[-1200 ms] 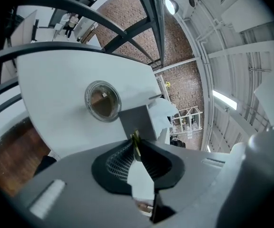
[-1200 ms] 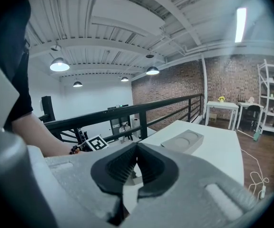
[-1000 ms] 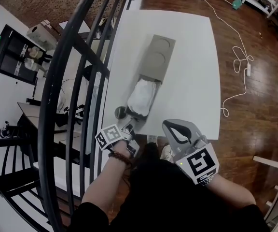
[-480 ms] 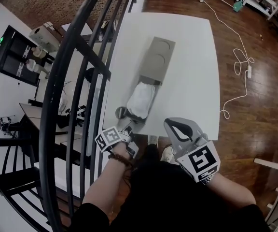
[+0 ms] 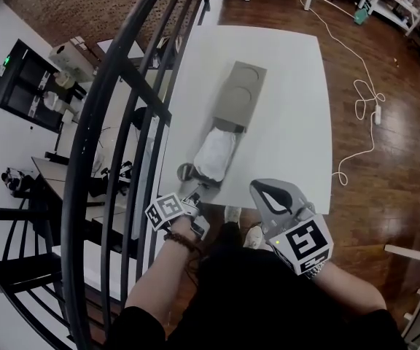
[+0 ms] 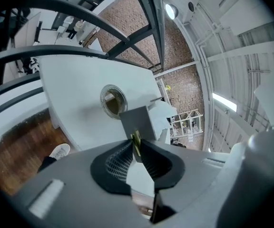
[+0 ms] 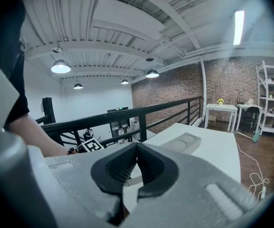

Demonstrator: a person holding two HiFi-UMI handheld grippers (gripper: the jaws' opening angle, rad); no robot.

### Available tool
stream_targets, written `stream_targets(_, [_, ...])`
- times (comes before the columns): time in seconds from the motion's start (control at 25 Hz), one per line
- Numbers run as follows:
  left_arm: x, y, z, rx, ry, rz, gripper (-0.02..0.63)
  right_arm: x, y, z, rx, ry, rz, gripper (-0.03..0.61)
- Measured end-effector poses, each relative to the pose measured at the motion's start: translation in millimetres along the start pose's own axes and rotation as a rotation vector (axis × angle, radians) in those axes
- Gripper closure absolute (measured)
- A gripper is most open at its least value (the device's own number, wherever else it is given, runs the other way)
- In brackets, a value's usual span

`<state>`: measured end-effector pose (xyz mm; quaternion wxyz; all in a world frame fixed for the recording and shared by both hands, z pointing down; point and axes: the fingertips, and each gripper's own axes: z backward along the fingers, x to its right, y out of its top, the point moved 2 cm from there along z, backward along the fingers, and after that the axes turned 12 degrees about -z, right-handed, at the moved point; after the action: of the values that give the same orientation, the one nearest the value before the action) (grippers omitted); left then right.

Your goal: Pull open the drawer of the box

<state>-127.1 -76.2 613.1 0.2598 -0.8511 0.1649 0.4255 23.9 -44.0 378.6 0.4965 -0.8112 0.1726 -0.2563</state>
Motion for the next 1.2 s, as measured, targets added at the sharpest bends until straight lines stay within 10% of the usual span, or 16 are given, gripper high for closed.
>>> stream_targets(0.48, [29,17,27,0.049,0.049,-0.251,0.554,9,-4,6,0.012,-0.012,-0.029,0.586])
stream_targets(0.96, [168,24,39,0.101,0.038,-0.969,0.597,27,2,-3,0.029,-0.012,0.006,0.586])
stream_targets(1.2, [205,5,32,0.096,0.015,-1.154,0.597,37,2,-11,0.013,-0.005,0.009,0.586])
